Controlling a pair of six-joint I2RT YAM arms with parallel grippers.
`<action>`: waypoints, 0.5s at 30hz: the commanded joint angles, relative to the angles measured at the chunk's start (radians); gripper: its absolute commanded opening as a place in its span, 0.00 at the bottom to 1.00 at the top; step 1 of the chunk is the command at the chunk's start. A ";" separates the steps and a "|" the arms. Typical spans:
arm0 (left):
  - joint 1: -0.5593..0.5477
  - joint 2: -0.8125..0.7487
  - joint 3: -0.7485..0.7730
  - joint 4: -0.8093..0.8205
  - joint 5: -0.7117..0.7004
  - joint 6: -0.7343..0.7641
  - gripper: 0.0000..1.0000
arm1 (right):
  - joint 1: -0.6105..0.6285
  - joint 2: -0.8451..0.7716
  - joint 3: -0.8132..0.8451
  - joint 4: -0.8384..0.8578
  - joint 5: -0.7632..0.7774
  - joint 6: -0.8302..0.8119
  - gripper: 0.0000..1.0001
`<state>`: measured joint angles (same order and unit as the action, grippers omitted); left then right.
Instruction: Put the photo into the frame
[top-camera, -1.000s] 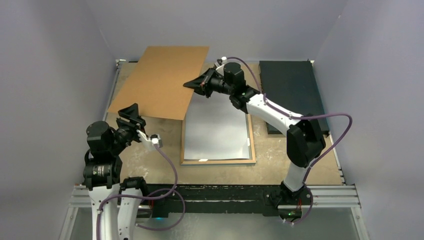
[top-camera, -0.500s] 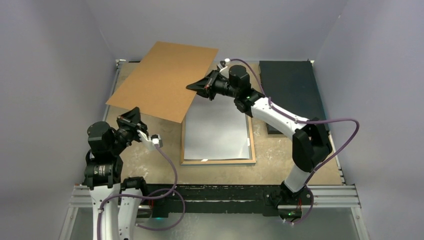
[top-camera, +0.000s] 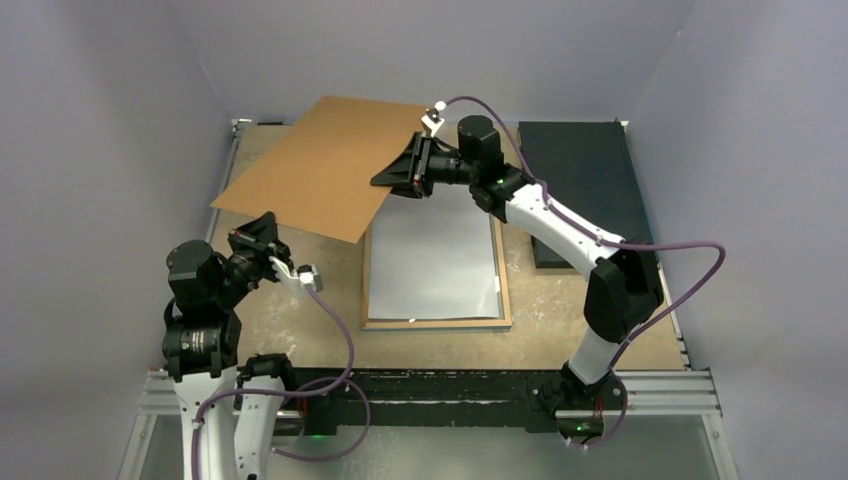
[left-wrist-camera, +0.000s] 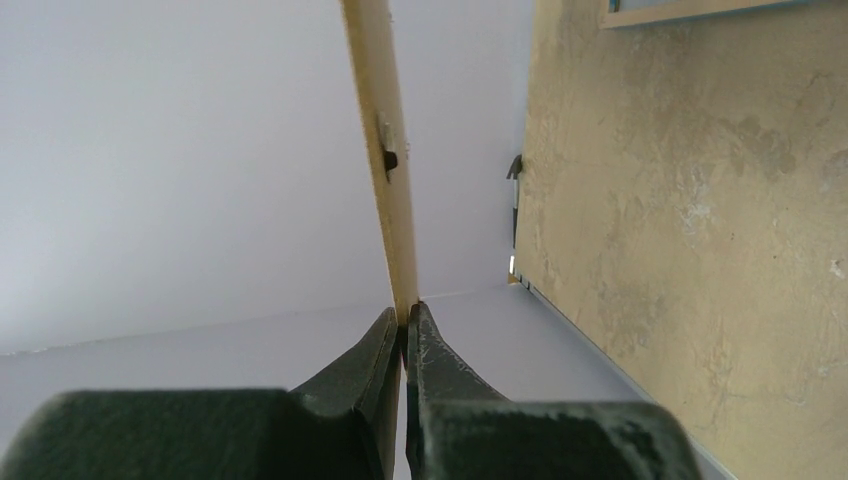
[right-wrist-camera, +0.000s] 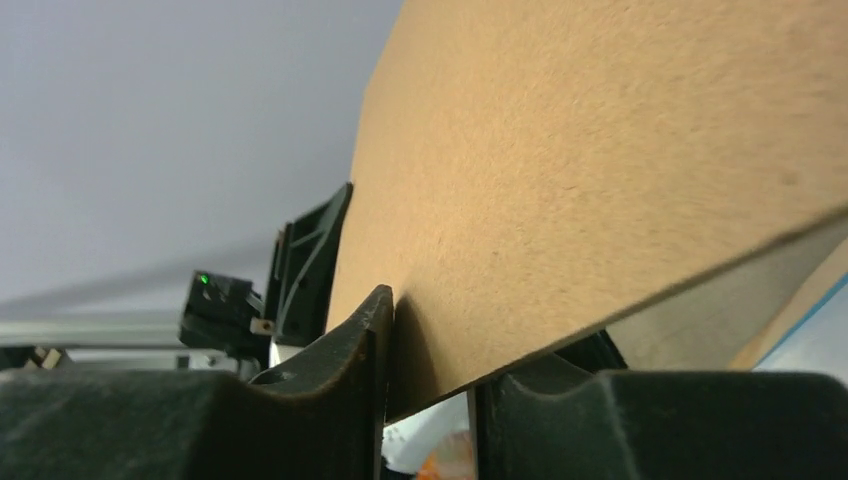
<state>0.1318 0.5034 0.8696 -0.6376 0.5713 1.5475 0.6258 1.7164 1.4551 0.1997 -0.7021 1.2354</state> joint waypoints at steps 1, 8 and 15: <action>-0.005 0.014 0.072 0.020 0.123 0.043 0.00 | 0.038 -0.010 0.076 -0.068 -0.188 -0.239 0.35; -0.006 0.040 0.143 -0.064 0.140 0.053 0.00 | 0.034 -0.004 0.037 -0.105 -0.250 -0.342 0.36; -0.006 0.053 0.190 -0.113 0.090 0.017 0.00 | 0.027 -0.011 -0.013 -0.133 -0.251 -0.389 0.48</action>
<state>0.1322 0.5526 0.9981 -0.8139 0.5987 1.5520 0.6205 1.7164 1.4704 0.0937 -0.8070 0.9962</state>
